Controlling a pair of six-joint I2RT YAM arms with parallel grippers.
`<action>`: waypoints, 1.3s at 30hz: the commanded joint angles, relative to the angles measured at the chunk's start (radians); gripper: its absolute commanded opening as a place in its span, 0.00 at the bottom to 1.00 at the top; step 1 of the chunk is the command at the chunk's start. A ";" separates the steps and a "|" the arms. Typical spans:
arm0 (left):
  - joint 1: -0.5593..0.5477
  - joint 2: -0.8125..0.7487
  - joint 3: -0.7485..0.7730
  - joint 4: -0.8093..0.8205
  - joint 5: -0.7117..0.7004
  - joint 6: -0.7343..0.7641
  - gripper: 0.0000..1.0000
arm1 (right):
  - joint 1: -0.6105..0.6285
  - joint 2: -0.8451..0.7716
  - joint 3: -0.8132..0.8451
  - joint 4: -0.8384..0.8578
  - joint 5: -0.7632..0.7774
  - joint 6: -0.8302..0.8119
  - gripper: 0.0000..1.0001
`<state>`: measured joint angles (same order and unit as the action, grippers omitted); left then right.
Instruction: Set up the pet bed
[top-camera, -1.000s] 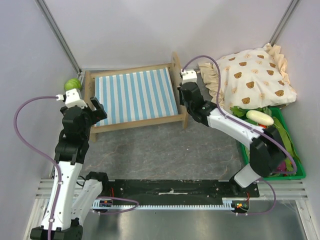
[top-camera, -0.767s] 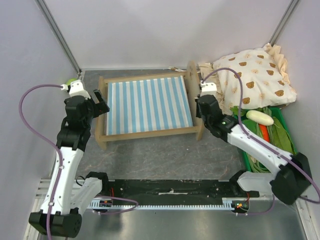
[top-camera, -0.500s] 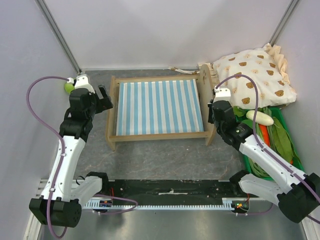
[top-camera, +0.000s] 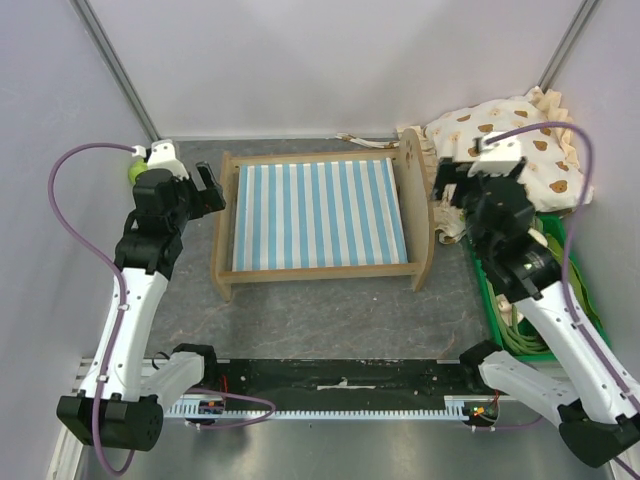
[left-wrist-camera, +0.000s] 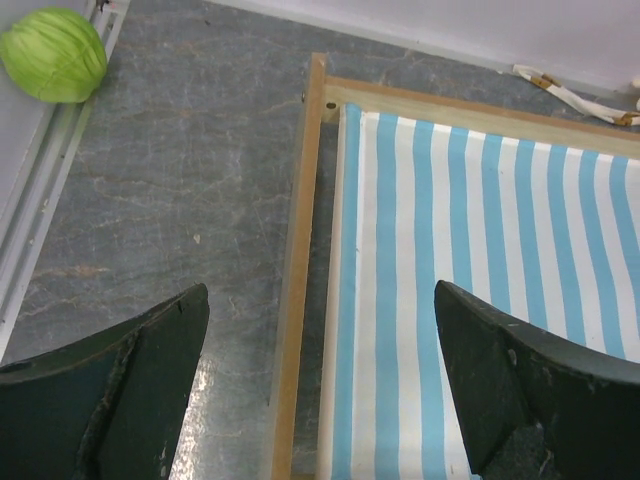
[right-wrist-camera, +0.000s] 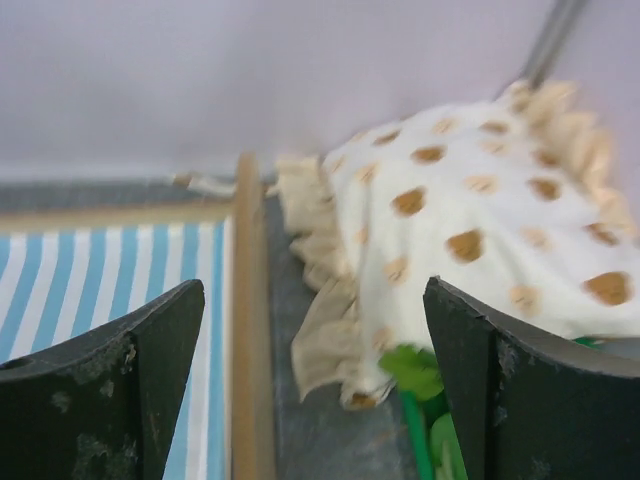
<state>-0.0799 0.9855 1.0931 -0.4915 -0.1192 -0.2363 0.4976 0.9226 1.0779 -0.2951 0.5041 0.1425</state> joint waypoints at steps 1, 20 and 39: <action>0.005 0.019 0.070 0.021 0.029 0.057 1.00 | -0.133 0.083 0.158 0.022 0.191 -0.090 0.98; 0.005 0.048 0.056 0.033 0.096 0.040 1.00 | -0.910 0.619 0.139 0.219 -0.414 0.417 0.98; 0.005 0.065 0.077 0.008 0.141 -0.012 1.00 | -0.904 0.825 0.066 0.525 -0.601 0.388 0.17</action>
<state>-0.0799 1.0645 1.1397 -0.4915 0.0021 -0.2226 -0.4080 1.7576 1.1374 0.1291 0.0166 0.5365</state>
